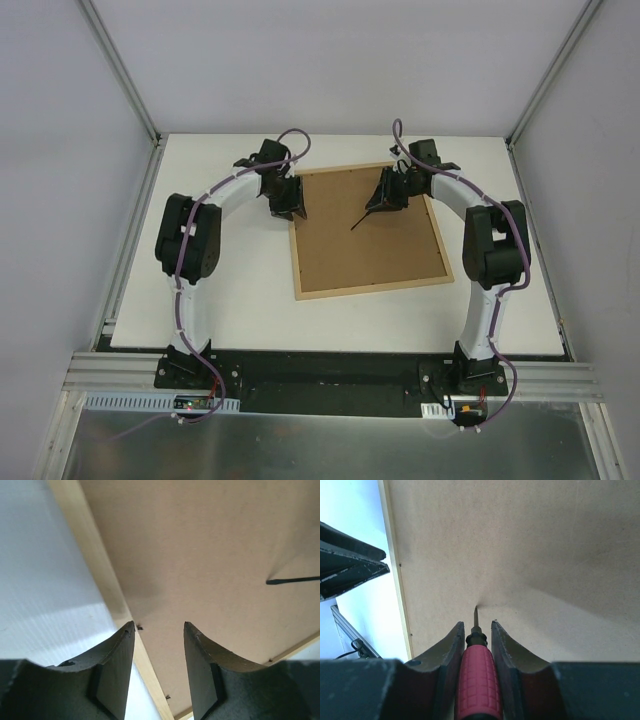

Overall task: Take the photo out of the frame
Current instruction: Adjust the photo frame at the center of the board.

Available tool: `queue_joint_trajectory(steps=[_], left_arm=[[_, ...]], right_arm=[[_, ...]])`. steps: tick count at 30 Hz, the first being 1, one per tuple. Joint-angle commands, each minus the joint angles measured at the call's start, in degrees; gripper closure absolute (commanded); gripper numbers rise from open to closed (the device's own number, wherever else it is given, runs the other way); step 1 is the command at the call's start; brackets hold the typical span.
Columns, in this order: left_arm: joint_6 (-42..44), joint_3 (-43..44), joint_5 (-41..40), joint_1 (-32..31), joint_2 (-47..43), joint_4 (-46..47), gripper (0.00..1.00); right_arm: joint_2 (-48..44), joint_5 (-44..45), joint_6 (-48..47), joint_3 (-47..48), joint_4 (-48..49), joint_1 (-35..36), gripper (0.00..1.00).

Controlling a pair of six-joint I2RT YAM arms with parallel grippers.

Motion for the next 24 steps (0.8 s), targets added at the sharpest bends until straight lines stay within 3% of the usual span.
queue_joint_trajectory(steps=[1,13,24], left_arm=[[2.14,4.02,-6.35,-2.77,-0.07,-6.18,0.59],[5.04,5.34,-19.02,-4.53,-1.04,-11.9,0.59],[4.78,7.8,-17.79,-6.29,4.76,-14.01,0.6]], right_arm=[[-0.98,4.58,-1.55,0.36,-1.22,0.85,1.0],[-1.77,5.02,-2.7,-0.61,-1.14,1.2,1.0],[-1.33,4.49,-2.52,-0.78,-0.87,1.38,1.0]])
